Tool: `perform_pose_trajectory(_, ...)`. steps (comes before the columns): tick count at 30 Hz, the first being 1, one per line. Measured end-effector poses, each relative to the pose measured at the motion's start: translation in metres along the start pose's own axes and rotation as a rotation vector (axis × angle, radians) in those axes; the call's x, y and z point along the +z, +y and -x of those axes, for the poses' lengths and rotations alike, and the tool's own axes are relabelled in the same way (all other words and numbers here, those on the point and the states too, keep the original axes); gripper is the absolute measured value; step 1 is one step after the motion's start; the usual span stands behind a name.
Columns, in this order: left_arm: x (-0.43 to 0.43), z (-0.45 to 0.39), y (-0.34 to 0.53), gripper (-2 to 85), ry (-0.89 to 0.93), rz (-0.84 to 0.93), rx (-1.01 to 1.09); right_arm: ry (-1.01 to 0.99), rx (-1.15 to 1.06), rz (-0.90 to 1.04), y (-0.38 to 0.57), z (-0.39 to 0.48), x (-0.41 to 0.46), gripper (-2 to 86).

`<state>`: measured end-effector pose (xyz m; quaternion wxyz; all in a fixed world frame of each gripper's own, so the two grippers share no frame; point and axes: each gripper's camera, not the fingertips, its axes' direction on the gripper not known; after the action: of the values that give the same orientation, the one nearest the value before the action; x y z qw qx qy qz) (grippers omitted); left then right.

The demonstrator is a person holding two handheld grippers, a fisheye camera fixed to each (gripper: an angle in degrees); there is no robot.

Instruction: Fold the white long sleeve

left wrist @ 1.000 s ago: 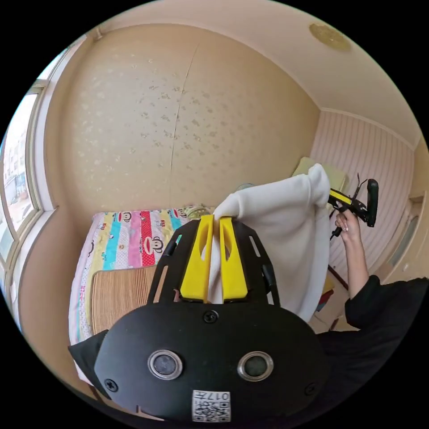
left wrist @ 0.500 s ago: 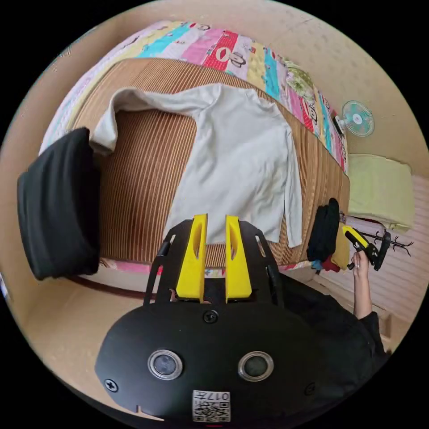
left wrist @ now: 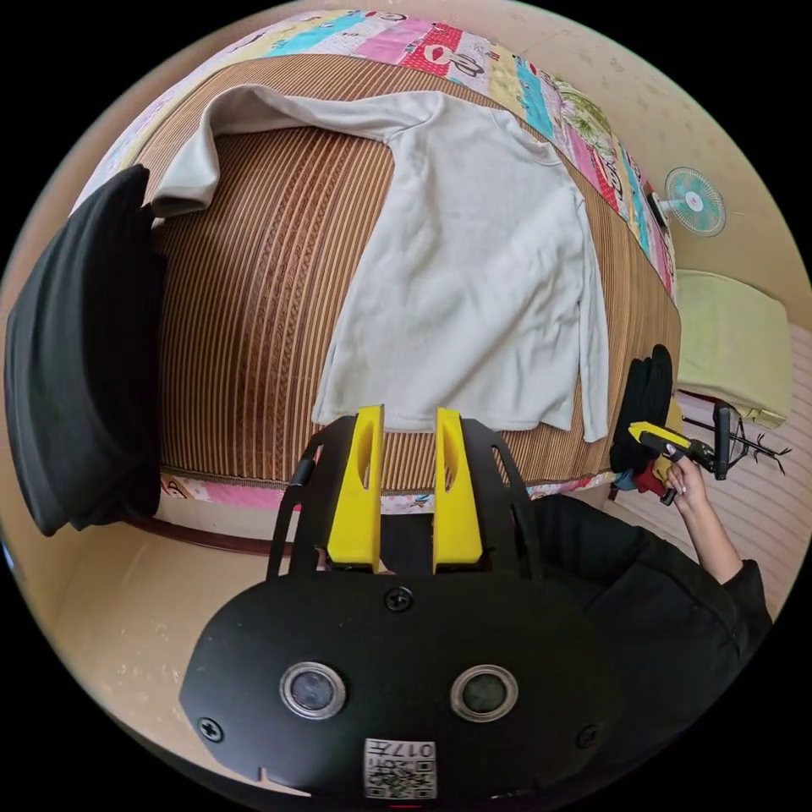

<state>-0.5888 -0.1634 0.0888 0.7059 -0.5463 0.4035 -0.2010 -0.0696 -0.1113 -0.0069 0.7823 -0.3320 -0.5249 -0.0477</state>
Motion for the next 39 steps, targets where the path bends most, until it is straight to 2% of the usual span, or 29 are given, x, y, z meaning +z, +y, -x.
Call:
perform_pose_trajectory(2,-0.013,0.018,-0.022,11.1,-0.004,0.04,-0.042,-0.093,0.065,0.037,-0.019,-0.029,0.001,8.8)
perform_pose_trajectory(7,-0.02,0.047,-0.04,11.5,-0.062,0.1,-0.079,-0.117,0.073,0.127,-0.057,-0.05,0.015,9.8)
perform_pose_trajectory(13,-0.015,0.059,-0.034,11.6,-0.127,0.12,-0.038,-0.011,0.063,0.136,-0.083,-0.075,0.028,9.6)
perform_pose_trajectory(18,-0.045,0.049,-0.006,10.0,-0.16,0.023,-0.021,0.181,-0.055,0.063,-0.059,-0.089,0.011,7.4)
perform_pose_trajectory(21,-0.056,0.04,0.022,6.0,-0.105,0.067,-0.018,0.281,-0.16,0.14,-0.023,-0.103,0.003,4.8)
perform_pose_trajectory(24,-0.062,0.03,0.059,5.6,-0.141,0.153,-0.026,0.235,-0.159,0.208,0.022,-0.139,-0.008,4.2)
perform_pose_trajectory(27,-0.07,0.029,0.094,5.7,-0.166,0.249,-0.065,0.014,0.011,0.276,0.051,-0.2,-0.024,4.1)
perform_pose_trajectory(28,-0.074,0.032,0.106,6.0,-0.155,0.28,-0.106,-0.124,0.127,0.277,0.061,-0.234,-0.032,4.3)
perform_pose_trajectory(30,-0.085,0.039,0.12,7.0,-0.13,0.31,-0.186,-0.362,0.337,0.191,0.08,-0.29,-0.05,4.9)
perform_pose_trajectory(32,-0.107,0.053,0.132,8.4,-0.053,0.302,-0.333,-0.696,0.724,-0.078,0.126,-0.371,-0.074,6.8)
perform_pose_trajectory(33,-0.113,0.057,0.134,8.7,-0.031,0.292,-0.375,-0.778,0.826,-0.153,0.141,-0.387,-0.076,7.7)
perform_pose_trajectory(35,-0.137,0.067,0.14,8.5,0.046,0.255,-0.505,-1.07,1.168,-0.39,0.196,-0.431,-0.068,11.1)
perform_pose_trajectory(38,-0.166,0.069,0.144,8.2,0.079,0.213,-0.597,-1.228,1.447,-0.523,0.243,-0.449,-0.051,12.2)
perform_pose_trajectory(39,-0.171,0.069,0.145,8.2,0.084,0.206,-0.609,-1.246,1.481,-0.55,0.249,-0.451,-0.049,11.9)
